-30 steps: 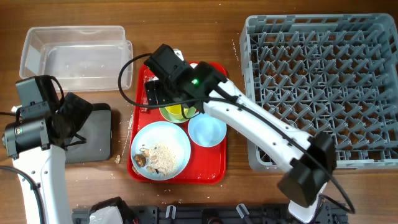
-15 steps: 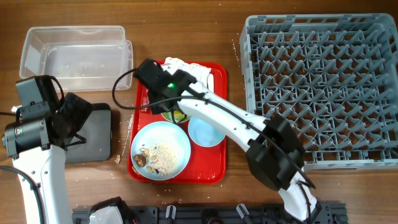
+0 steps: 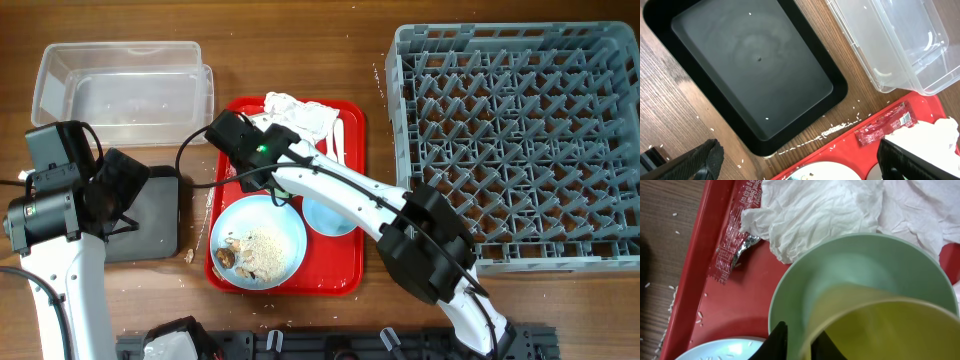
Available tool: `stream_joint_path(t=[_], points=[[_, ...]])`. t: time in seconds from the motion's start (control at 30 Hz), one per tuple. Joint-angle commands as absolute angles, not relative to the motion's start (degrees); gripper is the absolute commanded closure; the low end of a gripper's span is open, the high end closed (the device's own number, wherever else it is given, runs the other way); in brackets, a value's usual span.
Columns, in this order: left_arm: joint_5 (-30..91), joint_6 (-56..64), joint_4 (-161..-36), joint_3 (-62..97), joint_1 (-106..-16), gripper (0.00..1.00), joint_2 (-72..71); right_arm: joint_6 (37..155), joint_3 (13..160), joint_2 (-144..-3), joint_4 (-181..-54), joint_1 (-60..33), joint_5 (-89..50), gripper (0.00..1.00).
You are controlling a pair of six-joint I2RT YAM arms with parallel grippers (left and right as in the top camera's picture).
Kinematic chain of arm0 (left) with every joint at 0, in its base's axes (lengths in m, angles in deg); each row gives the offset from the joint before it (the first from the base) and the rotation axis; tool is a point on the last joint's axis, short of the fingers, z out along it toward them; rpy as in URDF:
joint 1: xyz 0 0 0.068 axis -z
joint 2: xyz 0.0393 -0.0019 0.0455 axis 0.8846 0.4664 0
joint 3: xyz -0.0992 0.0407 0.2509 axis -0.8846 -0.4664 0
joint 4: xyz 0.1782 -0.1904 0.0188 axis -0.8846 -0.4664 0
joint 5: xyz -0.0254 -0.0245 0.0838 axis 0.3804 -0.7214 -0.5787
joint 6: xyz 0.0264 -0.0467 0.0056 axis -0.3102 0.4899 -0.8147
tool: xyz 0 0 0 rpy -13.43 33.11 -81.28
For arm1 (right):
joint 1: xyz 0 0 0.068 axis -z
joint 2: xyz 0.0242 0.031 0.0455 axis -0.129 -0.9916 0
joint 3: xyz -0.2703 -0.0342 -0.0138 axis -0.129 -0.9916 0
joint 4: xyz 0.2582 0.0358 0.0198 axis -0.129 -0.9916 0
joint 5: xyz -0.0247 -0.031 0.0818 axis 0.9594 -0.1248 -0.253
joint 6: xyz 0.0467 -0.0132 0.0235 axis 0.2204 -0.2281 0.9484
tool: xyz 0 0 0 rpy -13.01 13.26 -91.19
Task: Sort waste into correct bins and load items into the dishwasher rack
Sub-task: 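Reach the right gripper down and grasp the yellow cup, then carry the yellow cup to the dish rack and release it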
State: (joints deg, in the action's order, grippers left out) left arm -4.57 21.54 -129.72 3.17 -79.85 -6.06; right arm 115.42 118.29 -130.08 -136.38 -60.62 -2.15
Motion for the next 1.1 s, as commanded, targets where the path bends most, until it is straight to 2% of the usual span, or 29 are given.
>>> stream_joint_path(t=[0.0, 0.2, 0.67, 0.9, 1.0, 1.07], points=[[-4.5, 22.27, -129.7, 3.74, -80.22, 0.0, -6.04, 115.28, 119.19, -130.03, -136.6, -61.02, -0.84, 0.88], [-4.5, 22.27, -129.7, 3.74, -80.22, 0.0, -6.04, 115.24, 119.19, -128.11, -136.99, -61.0, -0.84, 0.96], [-4.5, 22.27, -129.72, 3.74, -80.22, 0.0, -6.04, 115.24, 119.19, -112.13, -141.08, -59.12, -2.8, 0.94], [-4.5, 22.27, -129.7, 3.74, -80.22, 0.0, -6.04, 104.25, 119.19, -103.06, -144.18, -49.19, -8.51, 0.96], [-4.5, 22.29, -129.7, 3.74, -80.22, 0.0, -6.04, 102.19, 119.19, -102.1, -145.89, -42.48, -9.17, 0.96], [-4.5, 22.27, -129.7, 3.74, -80.22, 0.0, -6.04, 97.51, 119.17, -102.08, -146.59, -35.29, -16.03, 0.96]])
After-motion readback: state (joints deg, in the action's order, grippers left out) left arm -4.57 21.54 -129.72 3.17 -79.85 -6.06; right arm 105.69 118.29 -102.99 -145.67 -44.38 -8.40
